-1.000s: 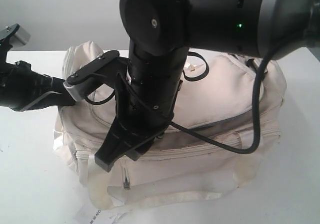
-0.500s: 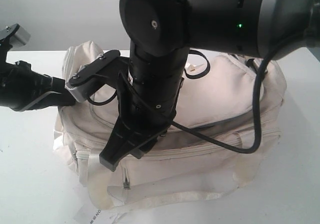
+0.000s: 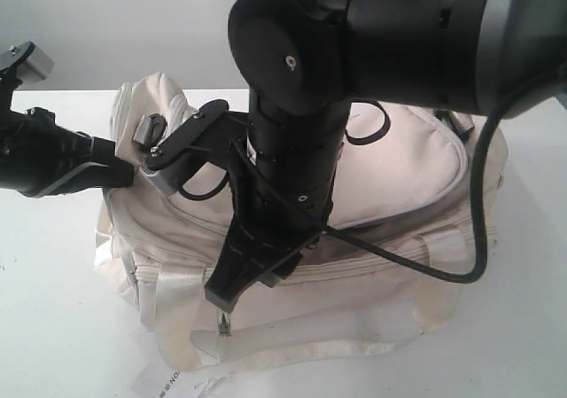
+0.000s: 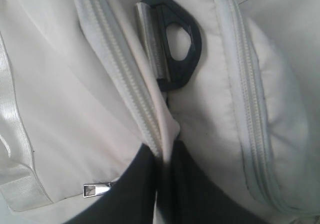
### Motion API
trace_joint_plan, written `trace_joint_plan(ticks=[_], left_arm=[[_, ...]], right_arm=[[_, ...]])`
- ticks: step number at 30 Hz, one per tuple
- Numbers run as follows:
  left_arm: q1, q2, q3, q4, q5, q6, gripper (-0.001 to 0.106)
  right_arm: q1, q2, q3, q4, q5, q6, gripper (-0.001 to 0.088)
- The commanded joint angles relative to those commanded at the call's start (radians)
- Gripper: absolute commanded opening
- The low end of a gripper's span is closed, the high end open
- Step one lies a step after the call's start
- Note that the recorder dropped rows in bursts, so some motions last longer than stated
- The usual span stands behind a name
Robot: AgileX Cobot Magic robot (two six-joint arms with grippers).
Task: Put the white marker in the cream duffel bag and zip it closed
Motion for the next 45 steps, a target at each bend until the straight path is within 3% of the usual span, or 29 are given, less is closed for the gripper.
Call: trace_joint_plan(ticks=[19, 30, 45], left_arm=[[0.000, 0.000, 0.000, 0.000, -0.009, 0.002, 0.000], [0.000, 0.000, 0.000, 0.000, -0.011, 0.002, 0.000], [0.000, 0.000, 0.000, 0.000, -0.011, 0.002, 0.000]], right_arm=[[-0.021, -0.060, 0.000, -0.006, 0.000, 0.000, 0.0000], [-0.021, -0.127, 0.000, -0.075, 0.000, 0.000, 0.0000], [-0.099, -0.129, 0.000, -0.075, 0.000, -0.004, 0.0000]])
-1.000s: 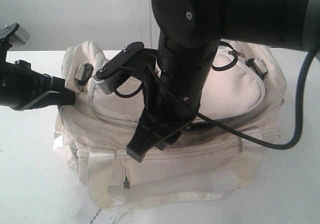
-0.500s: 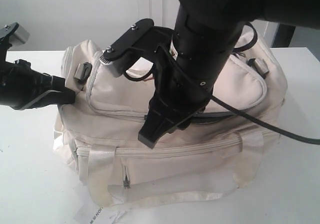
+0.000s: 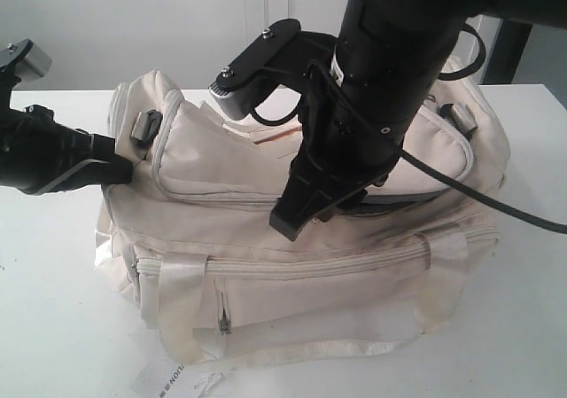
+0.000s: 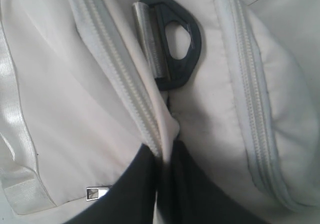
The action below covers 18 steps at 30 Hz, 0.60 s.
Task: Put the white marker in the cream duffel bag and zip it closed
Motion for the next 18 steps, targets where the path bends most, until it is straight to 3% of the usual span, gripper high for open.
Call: trace_joint_plan(ticks=[18], left_arm=[[0.000, 0.000, 0.000, 0.000, 0.000, 0.002, 0.000]], right_arm=[[0.000, 0.000, 0.000, -0.002, 0.000, -0.023, 0.0000]])
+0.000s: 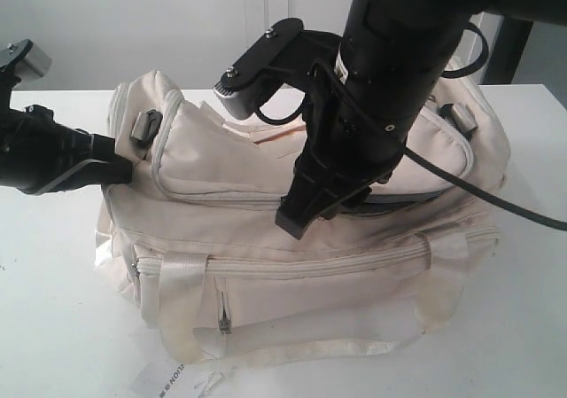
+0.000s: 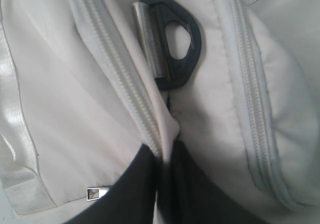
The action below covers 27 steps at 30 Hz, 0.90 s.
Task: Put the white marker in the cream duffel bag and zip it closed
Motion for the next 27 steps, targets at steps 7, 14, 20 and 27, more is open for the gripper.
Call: trace_joint_plan(ticks=[7, 14, 20, 27], left_arm=[[0.000, 0.000, 0.000, 0.000, 0.000, 0.000, 0.000], [0.000, 0.000, 0.000, 0.000, 0.002, 0.000, 0.000], [0.000, 0.000, 0.000, 0.000, 0.002, 0.000, 0.000], [0.000, 0.000, 0.000, 0.000, 0.004, 0.000, 0.000]], right_arm=[[0.000, -0.026, 0.000, 0.000, 0.000, 0.000, 0.0000], [0.000, -0.035, 0.058, -0.012, 0.000, 0.000, 0.0000], [0.000, -0.040, 0.070, -0.039, 0.000, 0.000, 0.0000], [-0.063, -0.066, 0.070, -0.049, 0.000, 0.007, 0.0000]])
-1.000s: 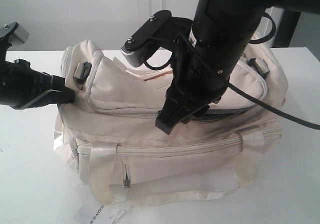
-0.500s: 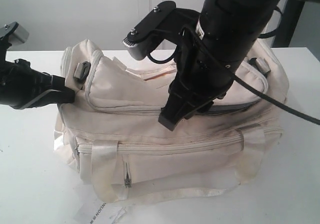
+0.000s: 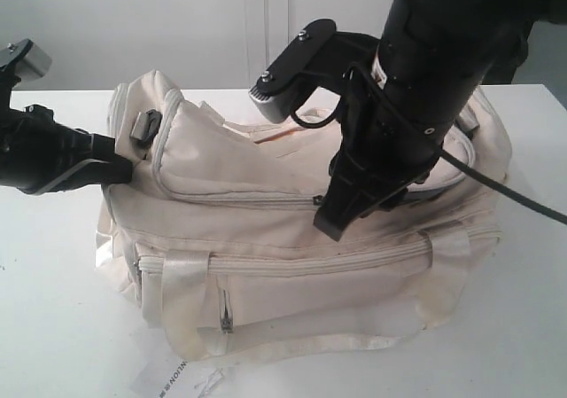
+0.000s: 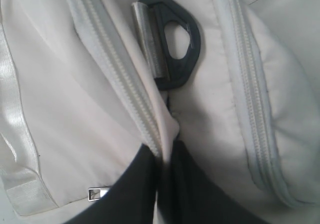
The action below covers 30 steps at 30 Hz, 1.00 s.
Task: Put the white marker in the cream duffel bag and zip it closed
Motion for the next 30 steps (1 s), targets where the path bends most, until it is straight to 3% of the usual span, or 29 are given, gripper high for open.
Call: trace_joint_plan(ticks=[18, 30], left_arm=[[0.000, 0.000, 0.000, 0.000, 0.002, 0.000, 0.000], [0.000, 0.000, 0.000, 0.000, -0.002, 0.000, 0.000]], right_arm=[[-0.021, -0.004, 0.000, -0.008, 0.000, -0.006, 0.0000], [-0.069, -0.004, 0.000, 0.000, 0.000, -0.006, 0.0000]])
